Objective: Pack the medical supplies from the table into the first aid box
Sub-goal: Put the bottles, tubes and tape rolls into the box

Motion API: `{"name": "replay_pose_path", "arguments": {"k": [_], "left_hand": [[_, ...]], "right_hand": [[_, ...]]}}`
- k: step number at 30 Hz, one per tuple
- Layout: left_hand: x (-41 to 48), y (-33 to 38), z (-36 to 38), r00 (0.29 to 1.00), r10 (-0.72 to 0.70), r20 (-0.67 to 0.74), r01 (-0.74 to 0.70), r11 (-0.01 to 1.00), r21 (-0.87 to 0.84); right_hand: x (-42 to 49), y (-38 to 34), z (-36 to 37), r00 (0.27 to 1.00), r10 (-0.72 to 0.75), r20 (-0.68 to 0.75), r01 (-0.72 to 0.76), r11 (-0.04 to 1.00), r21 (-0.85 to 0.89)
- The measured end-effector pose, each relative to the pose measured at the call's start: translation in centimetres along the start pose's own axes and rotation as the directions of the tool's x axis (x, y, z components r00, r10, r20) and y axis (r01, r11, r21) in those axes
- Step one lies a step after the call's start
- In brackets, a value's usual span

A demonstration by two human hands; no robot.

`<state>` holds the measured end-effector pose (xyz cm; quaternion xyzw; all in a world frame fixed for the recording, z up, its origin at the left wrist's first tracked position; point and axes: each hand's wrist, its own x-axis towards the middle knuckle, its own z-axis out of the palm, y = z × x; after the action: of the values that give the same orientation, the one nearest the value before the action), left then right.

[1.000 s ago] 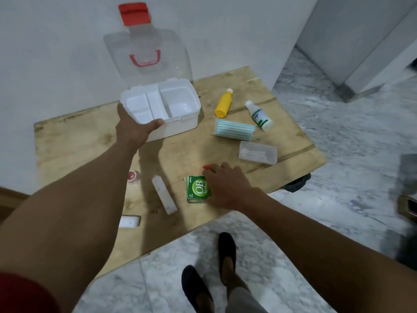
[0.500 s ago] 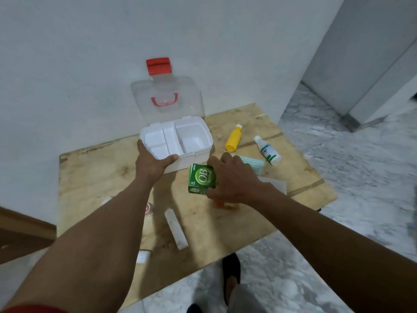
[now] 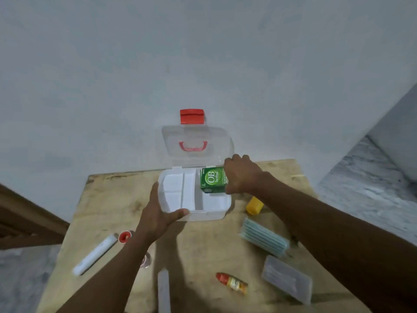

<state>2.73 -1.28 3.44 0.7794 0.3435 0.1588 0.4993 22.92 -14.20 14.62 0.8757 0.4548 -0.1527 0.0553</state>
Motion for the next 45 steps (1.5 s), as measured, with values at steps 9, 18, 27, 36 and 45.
{"name": "replay_pose_path", "arguments": {"k": [9, 18, 27, 36, 45], "left_hand": [[0.1, 0.2, 0.0, 1.000, -0.013, 0.001, 0.013, 1.000, 0.020], [0.5, 0.0, 0.0, 1.000, 0.010, -0.004, -0.010, 1.000, 0.006], [0.2, 0.4, -0.2, 1.000, 0.003, -0.030, -0.005, 0.999, -0.047], [0.2, -0.1, 0.4, 0.998, -0.007, -0.061, 0.002, 0.997, -0.074], [-0.2, 0.9, 0.6, 0.996, -0.026, -0.088, 0.021, 0.998, -0.058]], "right_hand": [[2.5, -1.7, -0.5, 0.990, -0.126, 0.063, 0.136, 0.967, -0.217], [3.6, -4.8, 2.7, 0.999, -0.046, -0.021, 0.042, 0.989, -0.144], [4.7, -5.0, 7.9, 0.987, 0.134, -0.086, -0.108, 0.962, 0.252], [6.8, -6.8, 9.6, 0.968, 0.231, -0.101, -0.172, 0.899, 0.403], [6.8, -6.0, 10.1, 0.971, 0.182, -0.156, -0.104, 0.906, 0.410]]}}
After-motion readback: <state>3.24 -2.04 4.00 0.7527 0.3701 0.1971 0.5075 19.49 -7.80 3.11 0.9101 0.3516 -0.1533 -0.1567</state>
